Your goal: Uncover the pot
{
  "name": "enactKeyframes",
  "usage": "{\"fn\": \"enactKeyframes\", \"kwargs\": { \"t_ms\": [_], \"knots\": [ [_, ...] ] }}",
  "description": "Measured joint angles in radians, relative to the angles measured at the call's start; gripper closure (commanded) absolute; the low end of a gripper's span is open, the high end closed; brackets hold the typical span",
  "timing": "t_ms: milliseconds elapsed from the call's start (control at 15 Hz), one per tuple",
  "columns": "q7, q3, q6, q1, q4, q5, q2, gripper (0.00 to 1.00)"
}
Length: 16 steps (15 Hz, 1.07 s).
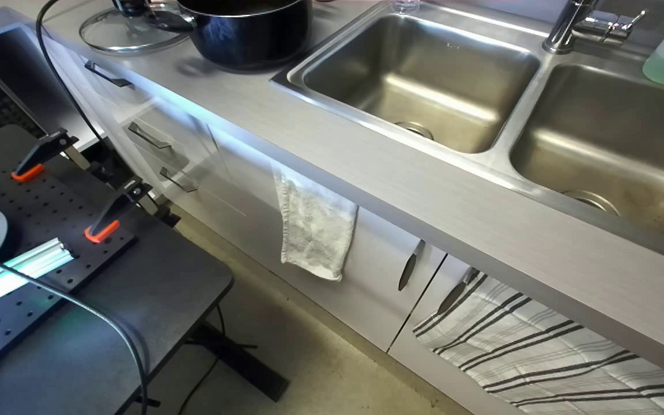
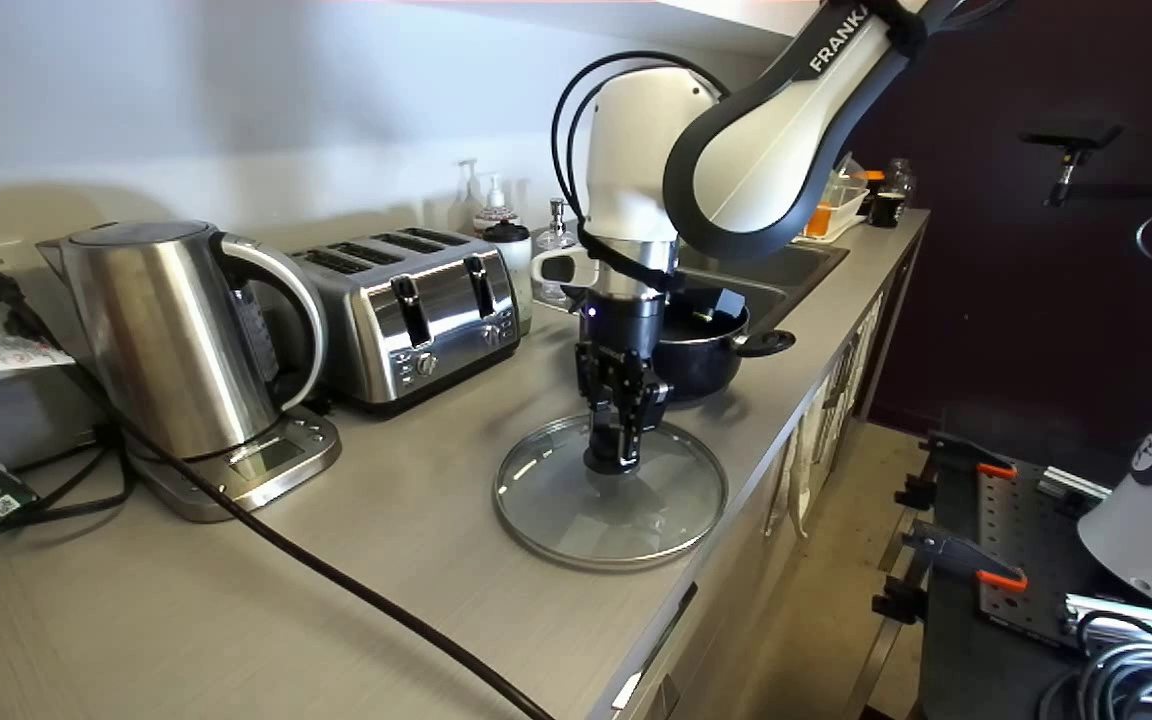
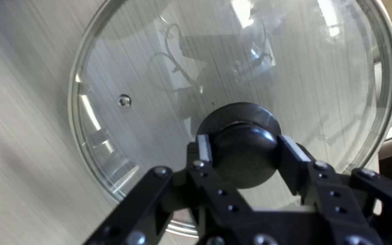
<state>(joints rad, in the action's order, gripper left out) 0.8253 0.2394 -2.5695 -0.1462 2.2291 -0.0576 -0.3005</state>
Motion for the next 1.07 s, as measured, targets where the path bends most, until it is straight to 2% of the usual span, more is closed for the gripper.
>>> {"fn": "enactKeyframes", "kwargs": {
  "t_ms": [400, 467, 533, 600, 867, 1067],
  "knots": [
    [-0.016, -0.006, -0.001, 0.005, -0.055, 0.064, -0.044, 0.75],
    [-0.016, -0.006, -0.001, 0.005, -0.059, 0.064, -0.047, 0.73],
    [-0.016, -0.004, -0.003, 0.006, -0.060, 0.064, -0.048, 0.25],
    [-0.015, 0.000, -0.007, 0.009, -0.060, 0.063, -0.048, 0.24],
    [0.002, 0.038, -0.056, 0.035, -0.051, 0.046, -0.044, 0.01],
    [0.050, 0.084, -0.123, 0.068, -0.019, 0.000, -0.023, 0.00]
  ]
}}
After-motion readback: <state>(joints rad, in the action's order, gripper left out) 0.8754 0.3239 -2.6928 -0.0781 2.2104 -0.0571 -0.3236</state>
